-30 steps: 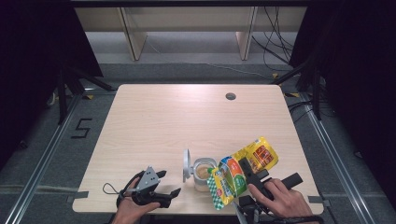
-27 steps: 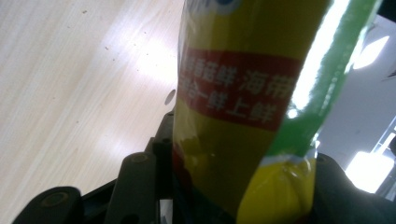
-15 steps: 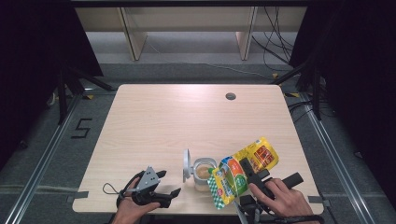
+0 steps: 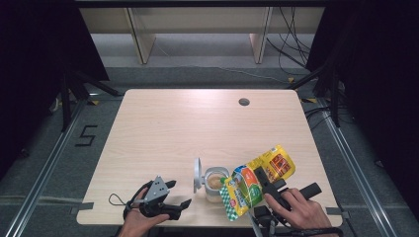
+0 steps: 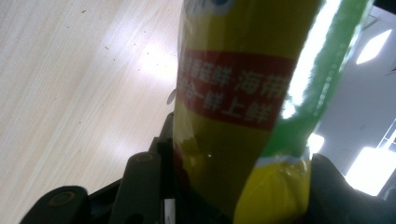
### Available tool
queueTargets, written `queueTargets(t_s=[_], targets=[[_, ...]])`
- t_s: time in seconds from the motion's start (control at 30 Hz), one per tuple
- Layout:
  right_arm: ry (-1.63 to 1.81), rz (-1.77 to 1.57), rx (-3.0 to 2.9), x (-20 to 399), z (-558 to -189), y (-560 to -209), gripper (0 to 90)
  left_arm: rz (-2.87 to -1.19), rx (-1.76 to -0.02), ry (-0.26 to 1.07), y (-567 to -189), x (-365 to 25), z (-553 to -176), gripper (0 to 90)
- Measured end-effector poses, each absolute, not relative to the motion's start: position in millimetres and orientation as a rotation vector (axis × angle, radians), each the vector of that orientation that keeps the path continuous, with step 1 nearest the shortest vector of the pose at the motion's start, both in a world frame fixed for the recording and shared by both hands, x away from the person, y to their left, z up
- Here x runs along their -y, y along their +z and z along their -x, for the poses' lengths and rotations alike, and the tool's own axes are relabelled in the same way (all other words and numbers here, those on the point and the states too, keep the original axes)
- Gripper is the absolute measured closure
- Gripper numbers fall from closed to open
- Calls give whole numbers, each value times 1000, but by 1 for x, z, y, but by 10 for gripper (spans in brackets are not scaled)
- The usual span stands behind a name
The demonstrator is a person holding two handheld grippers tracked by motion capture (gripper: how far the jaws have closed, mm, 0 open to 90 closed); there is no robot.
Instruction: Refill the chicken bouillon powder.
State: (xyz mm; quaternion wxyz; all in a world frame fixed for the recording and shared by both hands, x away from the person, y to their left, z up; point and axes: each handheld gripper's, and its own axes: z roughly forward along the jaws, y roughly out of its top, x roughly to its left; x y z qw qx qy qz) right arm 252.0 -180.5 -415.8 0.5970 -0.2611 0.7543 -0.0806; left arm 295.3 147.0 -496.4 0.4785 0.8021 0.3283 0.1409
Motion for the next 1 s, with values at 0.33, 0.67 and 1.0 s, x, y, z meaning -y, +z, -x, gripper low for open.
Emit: queueTargets(t_s=[0.33,0.67,1.0], targets=[[-191,597,-1751,181,-251,-415,609,-1962,-800,340,-496,-147,-295,177],[-180,587,-1750,182,-251,-415,610,-1959,-800,345,-496,-147,-295,177],[-181,594,-1752,183,-252,-414,610,-1959,-800,346,-496,-147,-295,177]])
